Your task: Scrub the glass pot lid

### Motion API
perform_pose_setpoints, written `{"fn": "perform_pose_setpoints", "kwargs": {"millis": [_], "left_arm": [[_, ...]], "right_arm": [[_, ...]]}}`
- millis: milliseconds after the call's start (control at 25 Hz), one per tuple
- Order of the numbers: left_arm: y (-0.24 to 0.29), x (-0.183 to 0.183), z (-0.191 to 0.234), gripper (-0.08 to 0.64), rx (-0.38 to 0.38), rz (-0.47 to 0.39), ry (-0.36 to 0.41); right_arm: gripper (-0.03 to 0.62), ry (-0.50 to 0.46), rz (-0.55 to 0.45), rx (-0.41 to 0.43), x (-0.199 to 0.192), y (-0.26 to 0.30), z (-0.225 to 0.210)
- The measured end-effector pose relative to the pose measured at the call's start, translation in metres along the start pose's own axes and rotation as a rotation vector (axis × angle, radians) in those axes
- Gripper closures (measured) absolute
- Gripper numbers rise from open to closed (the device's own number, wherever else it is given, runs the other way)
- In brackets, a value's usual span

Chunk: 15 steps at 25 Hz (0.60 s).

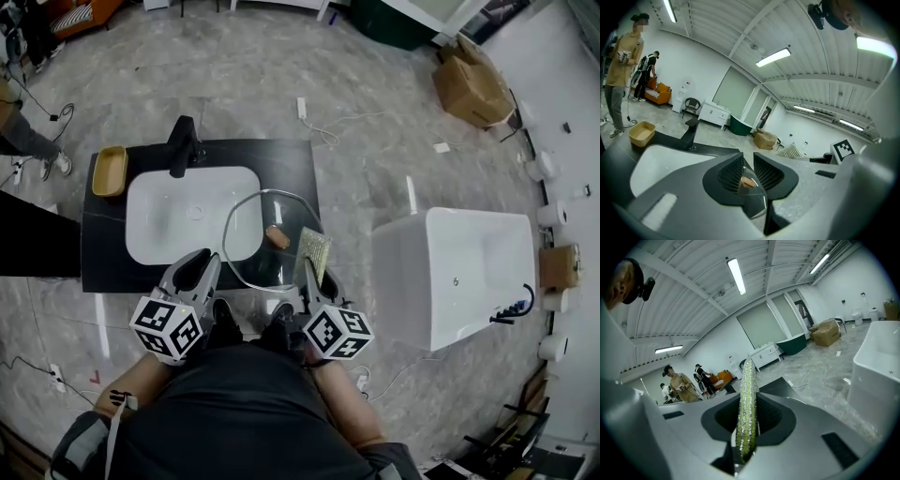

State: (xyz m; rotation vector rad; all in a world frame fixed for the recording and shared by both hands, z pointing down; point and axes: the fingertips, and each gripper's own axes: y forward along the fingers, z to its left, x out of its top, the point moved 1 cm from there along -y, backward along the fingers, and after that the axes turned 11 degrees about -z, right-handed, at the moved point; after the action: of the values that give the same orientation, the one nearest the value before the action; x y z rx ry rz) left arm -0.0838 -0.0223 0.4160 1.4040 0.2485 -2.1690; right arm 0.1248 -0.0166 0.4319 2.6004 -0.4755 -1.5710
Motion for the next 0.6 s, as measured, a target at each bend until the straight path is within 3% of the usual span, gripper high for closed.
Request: {"fn": "perform_pose_setpoints", "kwargs": {"millis": [200, 400, 600], "left_arm": [[0.011, 0.007, 0.013, 0.489, 0.094, -0.024, 0.011], [0.007, 0.011, 0.021, 0.489, 0.217, -0.049, -0.007], [-0.016, 0.009, 0.035, 0.489, 0.35, -0.075, -0.028]], "right_arm": [[0.528, -0.02, 0.027, 0.045, 0.006, 0.065, -0.034], [0.528, 0.049, 0.203, 0.059, -0.021, 0.138, -0.081], [0.528, 0.167, 0.381, 0.104, -0.071, 0.2, -0.084]]}}
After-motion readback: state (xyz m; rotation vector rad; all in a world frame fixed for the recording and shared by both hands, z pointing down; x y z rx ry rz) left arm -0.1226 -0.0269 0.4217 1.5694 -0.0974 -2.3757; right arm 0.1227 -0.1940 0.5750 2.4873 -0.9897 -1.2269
